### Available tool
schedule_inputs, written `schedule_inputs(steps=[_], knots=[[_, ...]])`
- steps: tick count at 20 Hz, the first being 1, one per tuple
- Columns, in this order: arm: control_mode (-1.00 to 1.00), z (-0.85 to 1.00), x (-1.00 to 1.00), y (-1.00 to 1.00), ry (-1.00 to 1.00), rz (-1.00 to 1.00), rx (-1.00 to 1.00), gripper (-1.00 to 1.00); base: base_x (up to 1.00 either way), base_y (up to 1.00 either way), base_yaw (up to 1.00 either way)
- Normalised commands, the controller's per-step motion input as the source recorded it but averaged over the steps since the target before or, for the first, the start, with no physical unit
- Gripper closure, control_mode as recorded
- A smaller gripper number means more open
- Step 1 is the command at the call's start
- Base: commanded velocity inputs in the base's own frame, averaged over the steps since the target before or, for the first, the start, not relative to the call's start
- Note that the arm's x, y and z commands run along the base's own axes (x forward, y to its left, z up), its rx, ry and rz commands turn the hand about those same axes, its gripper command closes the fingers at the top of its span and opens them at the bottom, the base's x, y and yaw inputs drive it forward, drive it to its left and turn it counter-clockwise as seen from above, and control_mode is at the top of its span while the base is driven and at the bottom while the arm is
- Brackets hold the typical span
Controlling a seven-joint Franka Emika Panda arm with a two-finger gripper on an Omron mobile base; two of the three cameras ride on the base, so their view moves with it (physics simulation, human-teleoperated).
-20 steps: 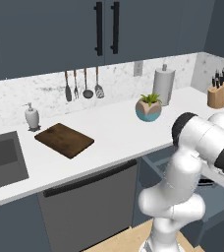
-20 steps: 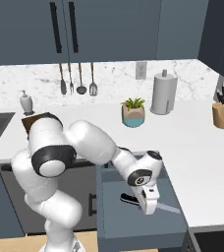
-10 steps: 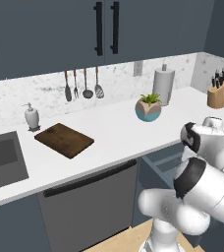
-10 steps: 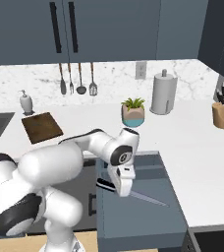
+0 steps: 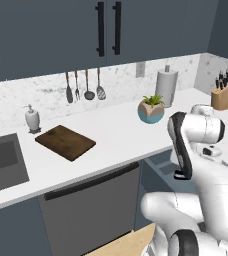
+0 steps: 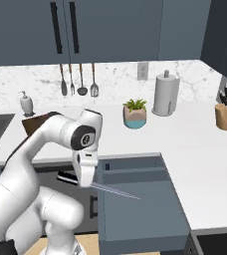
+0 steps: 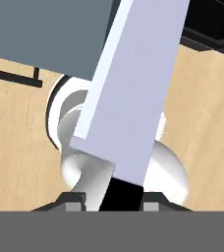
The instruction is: Pick up the knife from the drawer and place it on the cutting board. Then place the meat from the plate to the cutting board.
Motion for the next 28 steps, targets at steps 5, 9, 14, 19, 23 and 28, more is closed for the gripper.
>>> schedule_inputs(steps=[5,9,14,19,23,28], knots=[[-1.0,1.0,-0.43,0.25,-0.3,0.24,0.0,1.0,0.0,0.0,0.0],[-1.0,1.0,-0.07,0.04,-0.37,0.41,0.0,1.0,0.0,0.0,0.0],[-1.0,0.58,0.33,0.51,-0.24,0.59,0.0,1.0,0.0,0.0,0.0],[-1.0,0.38,0.88,0.92,-0.11,0.46,0.0,1.0,0.0,0.0,0.0],[-1.0,-0.02,0.87,0.99,-0.01,0.43,0.0,1.0,0.0,0.0,0.0],[-1.0,-0.5,0.78,0.96,0.0,0.39,0.0,1.0,0.0,0.0,0.0]])
